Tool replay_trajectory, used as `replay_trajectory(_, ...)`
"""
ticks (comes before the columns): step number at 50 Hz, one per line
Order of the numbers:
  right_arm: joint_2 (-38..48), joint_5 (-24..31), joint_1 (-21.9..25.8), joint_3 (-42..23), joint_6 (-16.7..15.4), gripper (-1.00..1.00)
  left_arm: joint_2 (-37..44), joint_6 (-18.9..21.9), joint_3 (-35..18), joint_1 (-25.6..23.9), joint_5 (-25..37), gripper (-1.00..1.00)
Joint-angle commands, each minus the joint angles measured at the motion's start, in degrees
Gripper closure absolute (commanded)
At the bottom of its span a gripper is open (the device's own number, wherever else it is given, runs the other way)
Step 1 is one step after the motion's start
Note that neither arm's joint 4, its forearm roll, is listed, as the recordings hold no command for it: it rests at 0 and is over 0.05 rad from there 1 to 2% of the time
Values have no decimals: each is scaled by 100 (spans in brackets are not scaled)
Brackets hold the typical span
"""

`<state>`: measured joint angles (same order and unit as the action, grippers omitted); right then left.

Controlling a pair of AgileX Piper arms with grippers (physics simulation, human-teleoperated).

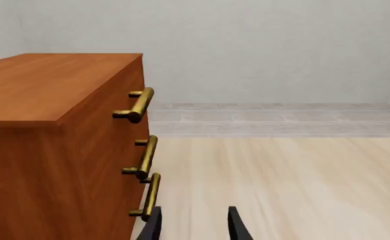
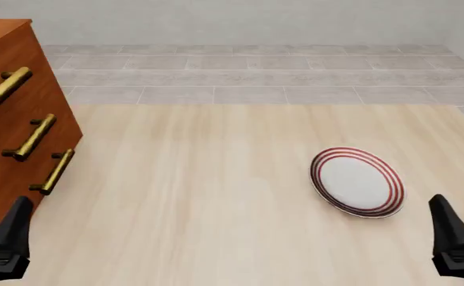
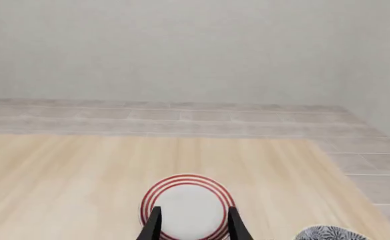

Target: Put the bowl on top of the cabinet.

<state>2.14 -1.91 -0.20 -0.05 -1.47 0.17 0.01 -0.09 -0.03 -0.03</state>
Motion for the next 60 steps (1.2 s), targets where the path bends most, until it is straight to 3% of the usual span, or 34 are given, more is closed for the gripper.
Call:
replay_trajectory(1,-60,95,-6,-11,200,-100,27,-1,-13,-1,-6,-100)
replay_trajectory(16,537,-442,32,-42,245,-100,67,6,-8,-26,-36,-100)
replay_trajectory(17,506,-404,-29,-61,422,-100,68,5,-8,-23,-37,-100)
replay_trajectory(18,469,-344,-35,-102,521,-100,69,6,-8,-22,-39,-100)
replay_trajectory(31,545,481,-56,-982,149,-100,98,6,-5,-36,-59,-100)
replay_trajectory(45,1208,796,-225,-1748,-152,-100,122,0,-1,-67,-76,-100)
replay_trajectory(60,936,2621,-1057,-2640,-290,-100,204,-8,3,-118,-121,-100)
